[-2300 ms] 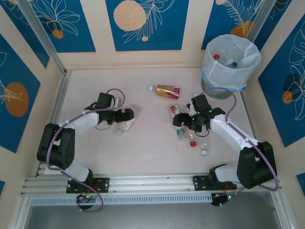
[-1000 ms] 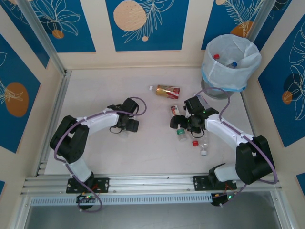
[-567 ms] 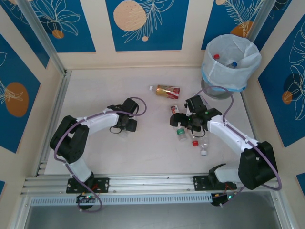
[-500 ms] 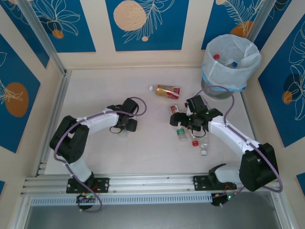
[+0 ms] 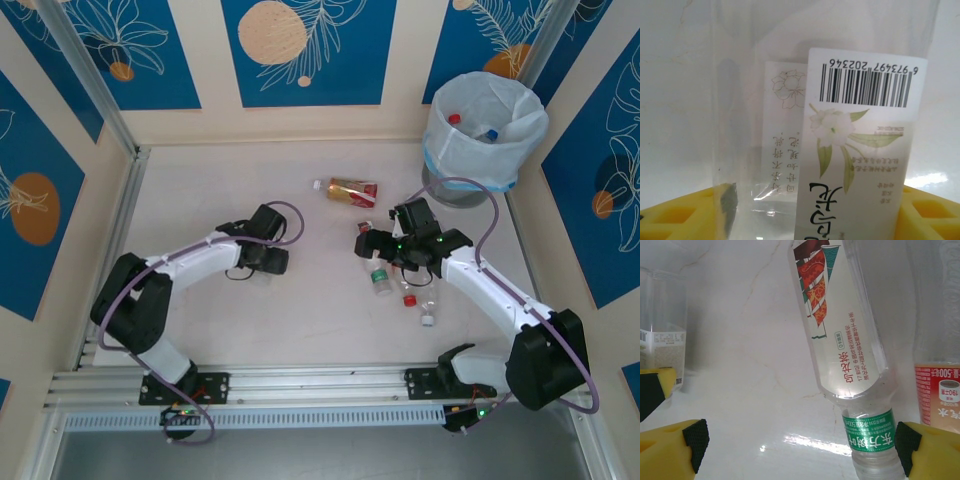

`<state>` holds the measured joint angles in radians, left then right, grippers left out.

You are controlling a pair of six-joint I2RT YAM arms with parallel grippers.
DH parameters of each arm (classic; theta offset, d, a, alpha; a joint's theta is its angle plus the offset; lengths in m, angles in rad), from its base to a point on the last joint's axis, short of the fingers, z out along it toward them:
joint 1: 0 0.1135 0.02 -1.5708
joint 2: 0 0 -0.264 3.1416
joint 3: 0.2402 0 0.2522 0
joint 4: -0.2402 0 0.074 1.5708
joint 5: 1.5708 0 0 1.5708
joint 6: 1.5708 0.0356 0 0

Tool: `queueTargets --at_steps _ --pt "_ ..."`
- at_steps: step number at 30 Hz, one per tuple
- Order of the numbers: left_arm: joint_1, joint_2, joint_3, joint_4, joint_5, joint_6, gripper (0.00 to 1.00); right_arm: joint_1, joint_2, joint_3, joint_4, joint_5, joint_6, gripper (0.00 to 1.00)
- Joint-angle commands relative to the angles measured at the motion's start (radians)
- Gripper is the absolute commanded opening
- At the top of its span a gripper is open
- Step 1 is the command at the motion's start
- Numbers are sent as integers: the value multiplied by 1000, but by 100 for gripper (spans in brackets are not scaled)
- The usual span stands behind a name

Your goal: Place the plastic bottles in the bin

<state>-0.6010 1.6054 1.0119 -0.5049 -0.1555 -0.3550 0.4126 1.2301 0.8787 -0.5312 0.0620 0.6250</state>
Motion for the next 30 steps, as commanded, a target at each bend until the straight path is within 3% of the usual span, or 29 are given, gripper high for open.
queueTargets --at_steps 1,3,7,15,26,30 --pt "-10 -57 -13 30 39 34 19 5 -23 -5 40 -48 55 98" --pt "-11 -79 -20 42 52 43 16 5 -24 -9 60 -54 79 98" --pt "-17 -128 -37 83 102 61 0 5 -24 -10 93 -70 118 98" --pt "-39 -222 -85 182 165 97 0 0 -32 -18 170 -141 165 98" --pt "-77 -323 -140 346 395 179 0 -2 -113 -158 538 -300 296 98" --pt "-114 -329 -129 357 399 197 0 0 -110 -202 737 -411 368 99"
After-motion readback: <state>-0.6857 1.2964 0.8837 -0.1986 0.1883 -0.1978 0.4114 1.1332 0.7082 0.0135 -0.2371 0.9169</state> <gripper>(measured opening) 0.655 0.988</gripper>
